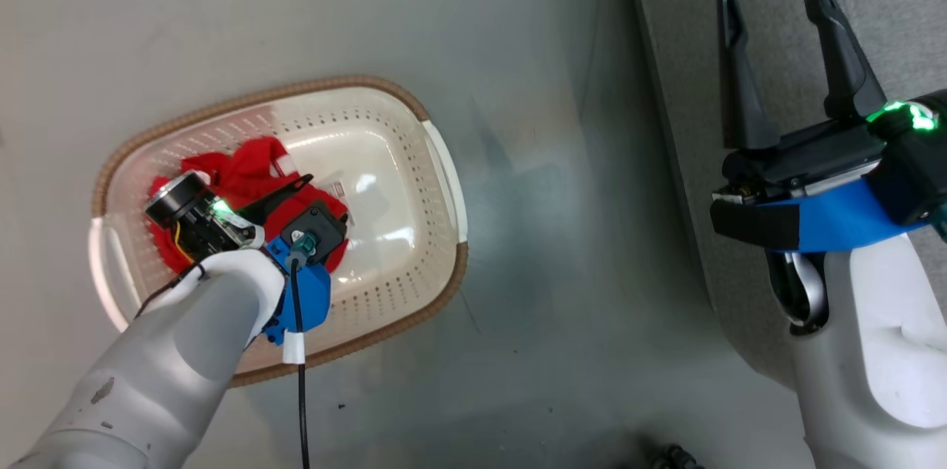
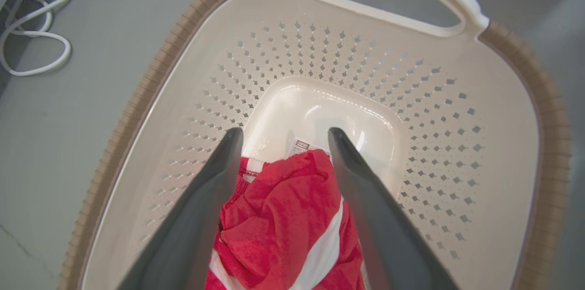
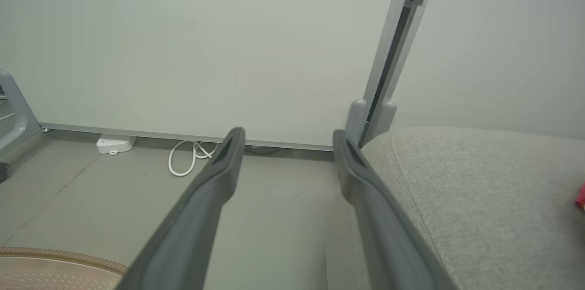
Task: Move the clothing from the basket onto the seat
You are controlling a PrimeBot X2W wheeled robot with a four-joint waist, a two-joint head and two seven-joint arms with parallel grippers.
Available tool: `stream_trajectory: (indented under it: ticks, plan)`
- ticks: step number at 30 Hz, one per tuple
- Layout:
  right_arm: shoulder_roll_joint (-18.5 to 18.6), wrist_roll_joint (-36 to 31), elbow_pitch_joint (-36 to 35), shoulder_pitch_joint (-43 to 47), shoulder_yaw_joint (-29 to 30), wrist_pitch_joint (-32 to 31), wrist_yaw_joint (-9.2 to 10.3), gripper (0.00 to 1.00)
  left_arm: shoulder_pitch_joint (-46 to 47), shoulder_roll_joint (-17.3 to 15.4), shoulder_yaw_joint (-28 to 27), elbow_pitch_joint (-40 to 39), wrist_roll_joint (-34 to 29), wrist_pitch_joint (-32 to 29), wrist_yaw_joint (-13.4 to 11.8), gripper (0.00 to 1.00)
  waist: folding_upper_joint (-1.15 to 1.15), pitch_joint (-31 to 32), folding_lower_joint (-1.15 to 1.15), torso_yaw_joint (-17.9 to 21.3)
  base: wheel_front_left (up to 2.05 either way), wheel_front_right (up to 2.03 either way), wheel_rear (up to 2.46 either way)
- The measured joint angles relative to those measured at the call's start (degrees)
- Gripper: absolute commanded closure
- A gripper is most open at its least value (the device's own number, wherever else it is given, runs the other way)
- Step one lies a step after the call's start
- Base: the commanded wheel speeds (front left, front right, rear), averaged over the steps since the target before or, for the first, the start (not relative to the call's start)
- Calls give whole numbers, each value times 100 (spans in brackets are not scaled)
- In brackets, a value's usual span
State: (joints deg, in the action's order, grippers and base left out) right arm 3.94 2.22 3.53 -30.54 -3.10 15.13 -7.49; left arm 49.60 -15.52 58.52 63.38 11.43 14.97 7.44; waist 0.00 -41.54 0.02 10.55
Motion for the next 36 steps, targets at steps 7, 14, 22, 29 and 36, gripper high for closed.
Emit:
stream_trajectory:
  ticks: [7, 14, 22, 29, 36]
  plan:
    - [-37, -14, -230, -265, -64, 0, 0, 0, 437, -71, 709, 483, 315, -275, 1, 0, 0, -687, 0, 162, 0, 0, 0]
    - [-67, -13, -391, -507, -97, 0, 0, 0, 762, -275, 1181, 656, 651, -670, 1, 0, 0, -1278, 0, 310, 0, 0, 0]
    - [-86, 3, -500, -687, -94, 0, 0, 0, 1000, -441, 1407, 643, 871, -960, 1, 0, 0, -1776, -1, 445, 0, 0, 0]
    - [-93, 25, -554, -723, -60, 0, 0, 0, 1168, -453, 1448, 667, 925, -1117, 0, 0, 0, -2024, -1, 490, 0, 0, 0]
    - [-96, 62, -598, -769, -47, 0, 0, 0, 1307, -426, 1458, 755, 859, -1323, 0, 33, 0, -2118, -3, 524, 0, 0, 0]
